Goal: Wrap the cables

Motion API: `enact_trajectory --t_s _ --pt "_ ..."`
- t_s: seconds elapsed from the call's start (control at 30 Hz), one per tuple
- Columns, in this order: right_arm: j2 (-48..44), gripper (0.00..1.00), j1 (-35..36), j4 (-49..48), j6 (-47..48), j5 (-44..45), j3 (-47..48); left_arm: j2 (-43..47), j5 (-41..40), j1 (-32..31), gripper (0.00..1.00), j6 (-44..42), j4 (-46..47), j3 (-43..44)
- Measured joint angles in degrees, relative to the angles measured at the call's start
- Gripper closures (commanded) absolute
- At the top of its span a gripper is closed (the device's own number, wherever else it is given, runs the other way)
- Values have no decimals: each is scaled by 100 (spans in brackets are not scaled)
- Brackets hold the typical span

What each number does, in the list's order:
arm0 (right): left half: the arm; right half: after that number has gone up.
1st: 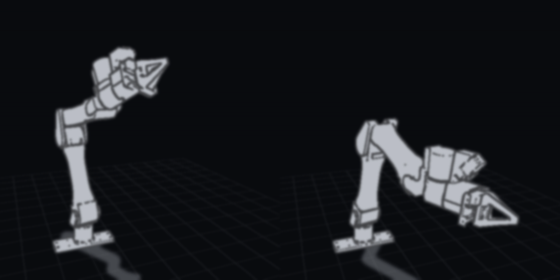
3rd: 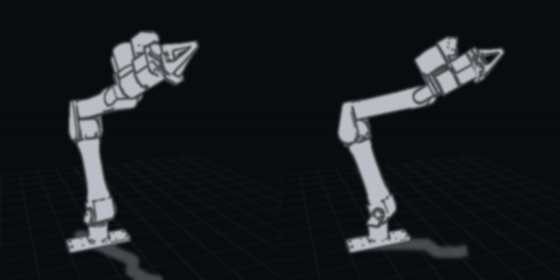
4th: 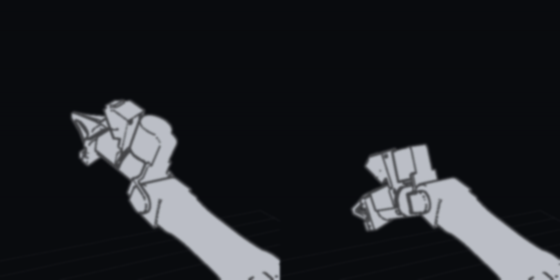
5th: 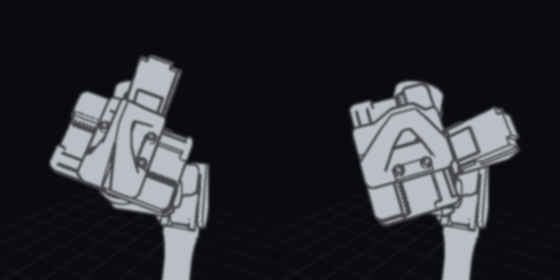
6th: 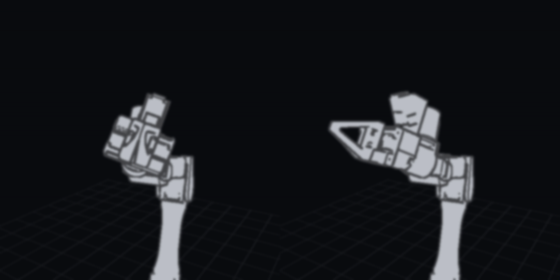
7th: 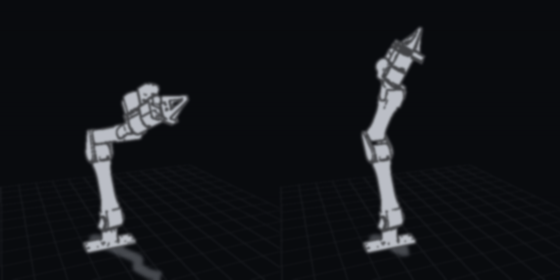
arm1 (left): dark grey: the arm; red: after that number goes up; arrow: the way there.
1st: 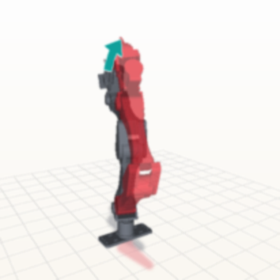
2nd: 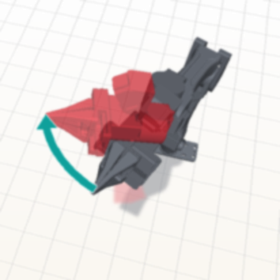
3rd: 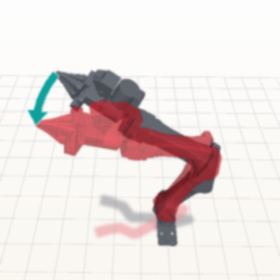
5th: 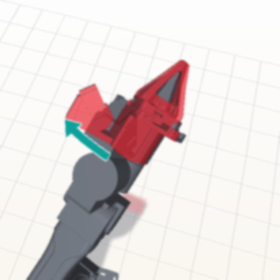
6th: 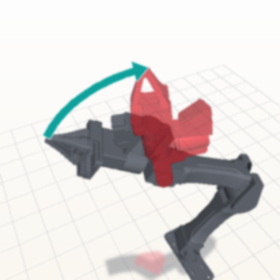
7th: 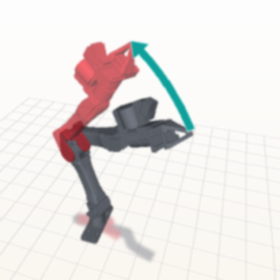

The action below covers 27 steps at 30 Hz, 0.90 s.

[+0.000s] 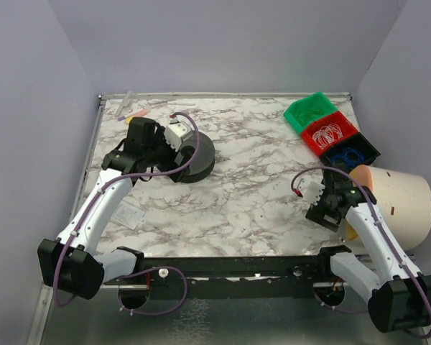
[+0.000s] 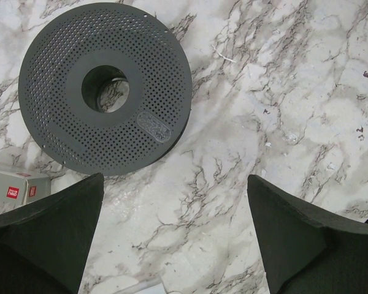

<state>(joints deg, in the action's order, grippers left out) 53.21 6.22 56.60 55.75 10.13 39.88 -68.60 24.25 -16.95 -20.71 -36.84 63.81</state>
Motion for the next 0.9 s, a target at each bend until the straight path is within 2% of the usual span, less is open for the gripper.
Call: enact_trajectory --t_s 0.23,0.3,0.47,0.57,0.67,0.7,0.9 --pt "-48 0 -2 160 92 282 -57 0 31 50 1 13 42 -42" --pt "24 0 -7 267 94 46 173 -2 42 55 1 15 44 -50" --pt "540 0 -17 164 -149 -1178 1283 -9 50 83 1 15 52 -52" --pt "1139 0 24 -216 -570 -1729 1982 -9 76 101 1 15 59 -52" --pt "2000 0 105 -789 -1115 -1738 2817 -9 90 136 1 15 63 -52" --pt "2111 0 109 -960 -1268 -1652 3147 -9 101 155 1 15 70 -59" --pt "4441 0 133 -2155 -2013 -452 5418 -9 144 243 1 15 79 -105"
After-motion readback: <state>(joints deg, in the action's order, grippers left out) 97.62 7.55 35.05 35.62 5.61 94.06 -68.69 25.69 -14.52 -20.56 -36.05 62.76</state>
